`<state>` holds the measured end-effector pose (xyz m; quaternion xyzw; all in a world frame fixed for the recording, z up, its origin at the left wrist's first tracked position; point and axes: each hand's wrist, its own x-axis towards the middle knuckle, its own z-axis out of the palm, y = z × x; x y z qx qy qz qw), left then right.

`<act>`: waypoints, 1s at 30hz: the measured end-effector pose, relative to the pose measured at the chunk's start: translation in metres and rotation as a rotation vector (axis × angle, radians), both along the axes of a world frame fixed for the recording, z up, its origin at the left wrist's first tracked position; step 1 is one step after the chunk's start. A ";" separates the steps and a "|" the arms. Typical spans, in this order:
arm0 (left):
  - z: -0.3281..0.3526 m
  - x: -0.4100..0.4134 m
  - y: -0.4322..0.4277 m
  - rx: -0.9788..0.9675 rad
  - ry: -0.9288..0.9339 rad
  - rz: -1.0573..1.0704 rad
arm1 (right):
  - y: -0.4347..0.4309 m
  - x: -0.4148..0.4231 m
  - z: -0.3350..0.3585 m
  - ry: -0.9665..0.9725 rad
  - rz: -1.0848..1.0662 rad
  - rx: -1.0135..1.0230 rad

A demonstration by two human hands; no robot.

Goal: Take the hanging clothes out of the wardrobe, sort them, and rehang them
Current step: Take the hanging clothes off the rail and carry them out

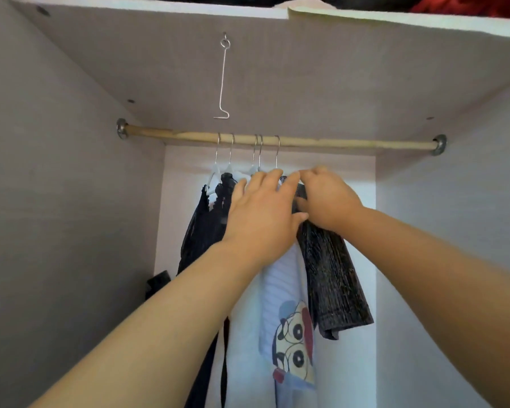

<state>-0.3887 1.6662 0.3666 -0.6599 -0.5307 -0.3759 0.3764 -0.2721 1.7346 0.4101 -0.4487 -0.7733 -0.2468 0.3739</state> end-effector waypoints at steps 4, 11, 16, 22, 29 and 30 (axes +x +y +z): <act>0.000 -0.012 0.031 0.014 0.053 0.042 | 0.034 -0.002 -0.002 -0.048 -0.069 0.008; -0.014 -0.030 0.052 0.180 0.082 -0.031 | 0.068 0.006 -0.010 -0.092 -0.238 0.085; -0.019 -0.038 0.062 0.243 0.108 -0.041 | 0.075 0.023 0.001 -0.081 -0.284 0.204; -0.025 -0.041 0.069 0.257 0.102 -0.051 | 0.058 0.057 0.017 0.016 -0.294 0.305; -0.029 -0.031 0.058 0.178 0.034 -0.060 | -0.001 0.107 -0.050 0.082 -0.213 0.288; -0.032 -0.026 0.054 0.182 0.024 -0.061 | -0.010 0.115 -0.064 0.076 -0.208 0.279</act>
